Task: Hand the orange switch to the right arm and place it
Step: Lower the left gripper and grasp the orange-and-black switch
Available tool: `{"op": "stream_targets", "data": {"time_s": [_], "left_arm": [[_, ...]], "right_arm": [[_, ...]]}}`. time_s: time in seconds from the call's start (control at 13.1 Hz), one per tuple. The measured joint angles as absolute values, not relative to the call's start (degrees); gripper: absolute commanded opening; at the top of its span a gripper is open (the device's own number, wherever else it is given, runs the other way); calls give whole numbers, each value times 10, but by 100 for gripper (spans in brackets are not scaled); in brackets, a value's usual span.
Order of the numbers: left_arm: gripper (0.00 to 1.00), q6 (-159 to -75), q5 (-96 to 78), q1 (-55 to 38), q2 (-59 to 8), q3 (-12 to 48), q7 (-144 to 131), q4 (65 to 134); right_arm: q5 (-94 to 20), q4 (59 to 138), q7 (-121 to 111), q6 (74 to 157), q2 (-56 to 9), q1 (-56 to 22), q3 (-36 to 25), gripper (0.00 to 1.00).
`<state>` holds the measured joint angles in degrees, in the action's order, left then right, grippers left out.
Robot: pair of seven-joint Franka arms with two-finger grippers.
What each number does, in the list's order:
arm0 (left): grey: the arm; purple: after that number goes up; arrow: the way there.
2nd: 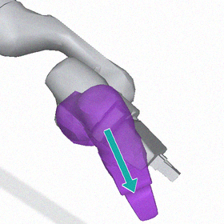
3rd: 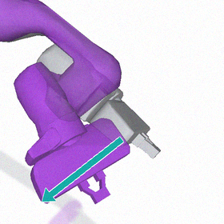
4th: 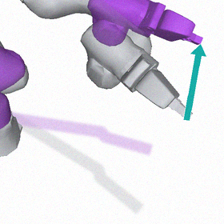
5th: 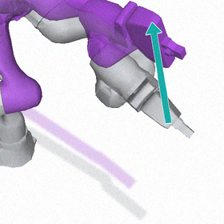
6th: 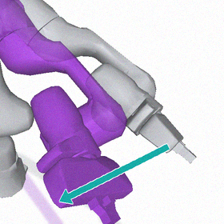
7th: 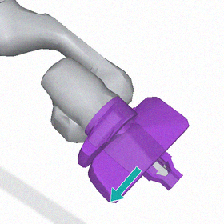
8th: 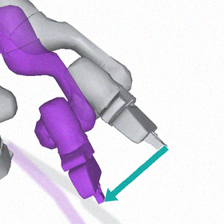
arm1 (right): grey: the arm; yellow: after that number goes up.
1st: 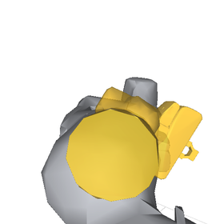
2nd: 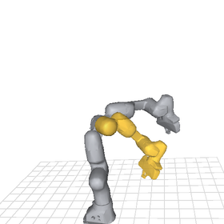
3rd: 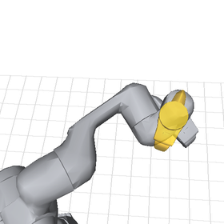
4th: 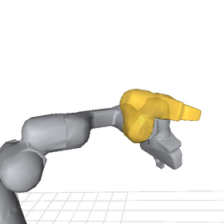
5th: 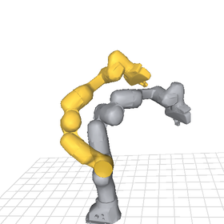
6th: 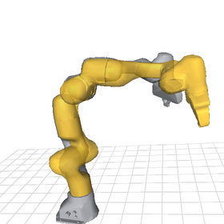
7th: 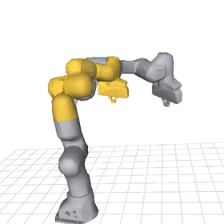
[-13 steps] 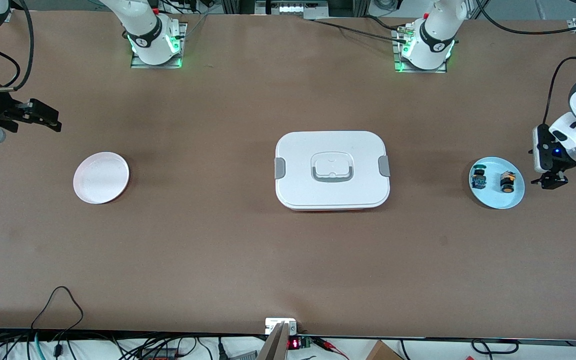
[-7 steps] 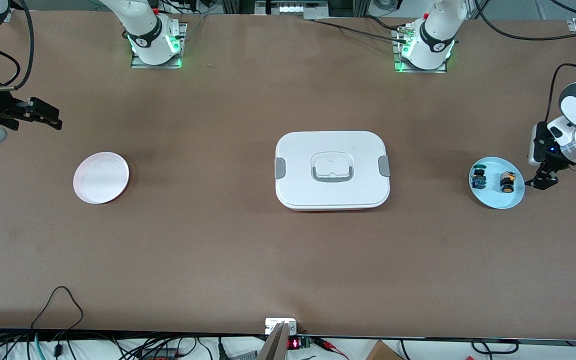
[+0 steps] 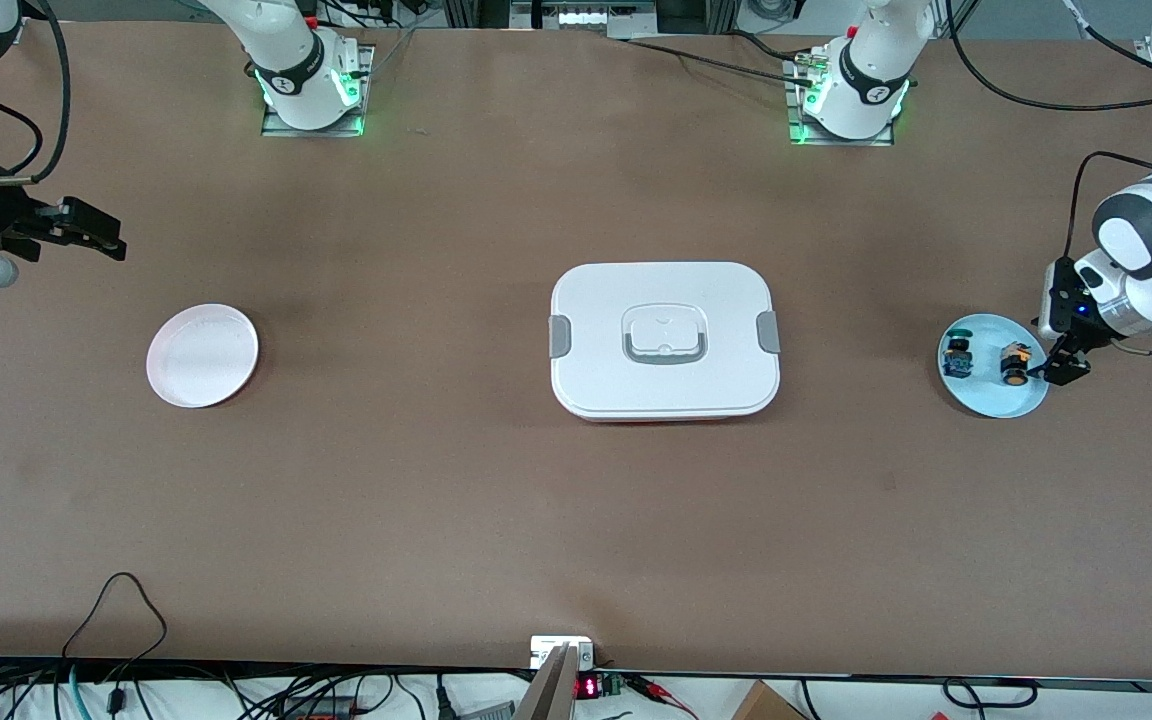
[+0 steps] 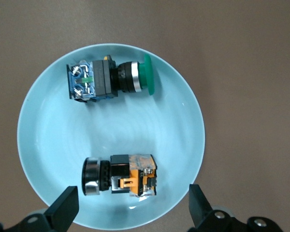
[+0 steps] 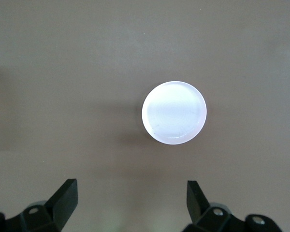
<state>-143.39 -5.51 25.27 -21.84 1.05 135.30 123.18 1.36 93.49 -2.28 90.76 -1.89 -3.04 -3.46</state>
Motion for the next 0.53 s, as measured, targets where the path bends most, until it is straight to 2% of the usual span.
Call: {"op": "stream_targets", "data": {"time_s": [0.53], "left_arm": [[100,-1446,-70,254,-232,17,1353,1232]], "right_arm": [[14,935,-23,907,-19,-30,-35,100]]}}
